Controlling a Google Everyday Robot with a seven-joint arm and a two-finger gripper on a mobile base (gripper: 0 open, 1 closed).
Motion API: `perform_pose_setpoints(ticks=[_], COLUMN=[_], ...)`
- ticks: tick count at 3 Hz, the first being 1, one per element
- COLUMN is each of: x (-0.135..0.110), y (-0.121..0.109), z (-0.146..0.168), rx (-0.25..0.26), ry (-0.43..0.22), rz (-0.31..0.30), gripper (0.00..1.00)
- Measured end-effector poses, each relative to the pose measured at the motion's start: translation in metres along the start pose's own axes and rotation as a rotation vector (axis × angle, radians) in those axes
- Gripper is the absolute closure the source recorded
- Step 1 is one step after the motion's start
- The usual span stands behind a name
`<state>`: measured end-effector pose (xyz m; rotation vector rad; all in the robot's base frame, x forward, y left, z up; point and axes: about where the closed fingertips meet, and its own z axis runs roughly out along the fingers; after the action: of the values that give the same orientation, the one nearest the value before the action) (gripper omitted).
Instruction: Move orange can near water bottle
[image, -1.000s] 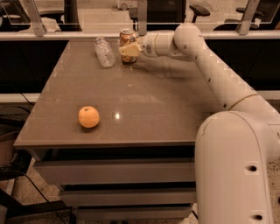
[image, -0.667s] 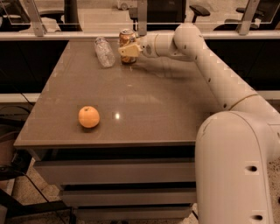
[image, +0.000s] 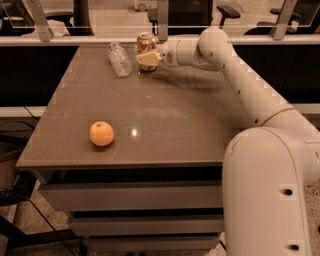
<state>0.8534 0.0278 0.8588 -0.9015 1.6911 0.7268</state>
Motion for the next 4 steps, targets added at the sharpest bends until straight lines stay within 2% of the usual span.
perform_pose_setpoints(ticks=[1,2,3,4], x=[-0.005,-0.009,-0.005,0.003], y=[0.003,0.006,0.002,-0.013], z=[-0.005,-0.021,-0.057,-0.116], rx=[-0.011,-0.016,0.012,0.090], ry=[-0.011,-0.021,-0.018,-0.008], rz=[-0.002,-0.002,-0.006,-0.028], gripper=[0.00,0.00,0.00,0.00])
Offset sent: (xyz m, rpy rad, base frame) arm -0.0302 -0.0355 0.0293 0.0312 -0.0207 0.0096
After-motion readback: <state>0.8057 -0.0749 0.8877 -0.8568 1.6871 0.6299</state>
